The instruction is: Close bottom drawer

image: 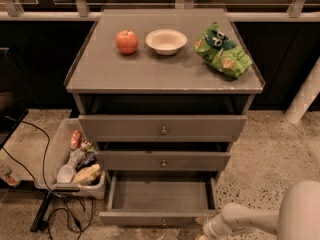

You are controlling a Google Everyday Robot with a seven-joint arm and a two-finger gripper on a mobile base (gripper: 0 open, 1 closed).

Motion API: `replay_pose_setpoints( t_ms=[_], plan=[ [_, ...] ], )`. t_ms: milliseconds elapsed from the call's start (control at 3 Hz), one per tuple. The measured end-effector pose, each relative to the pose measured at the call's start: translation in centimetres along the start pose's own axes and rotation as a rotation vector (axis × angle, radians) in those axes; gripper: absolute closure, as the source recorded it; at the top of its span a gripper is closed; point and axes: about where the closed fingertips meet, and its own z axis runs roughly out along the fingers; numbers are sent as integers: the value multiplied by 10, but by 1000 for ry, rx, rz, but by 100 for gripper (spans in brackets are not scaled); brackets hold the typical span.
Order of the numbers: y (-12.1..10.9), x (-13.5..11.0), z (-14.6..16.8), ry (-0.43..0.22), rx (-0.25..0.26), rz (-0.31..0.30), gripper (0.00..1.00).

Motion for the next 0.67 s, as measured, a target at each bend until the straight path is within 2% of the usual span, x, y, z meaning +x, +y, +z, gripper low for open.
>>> replay_pose_setpoints(
  t_ms=[333, 667],
  plan=[
    [-5, -18, 6, -67, -25, -11, 16],
    [-45, -42, -1, -128, -33, -52, 39]
  ],
)
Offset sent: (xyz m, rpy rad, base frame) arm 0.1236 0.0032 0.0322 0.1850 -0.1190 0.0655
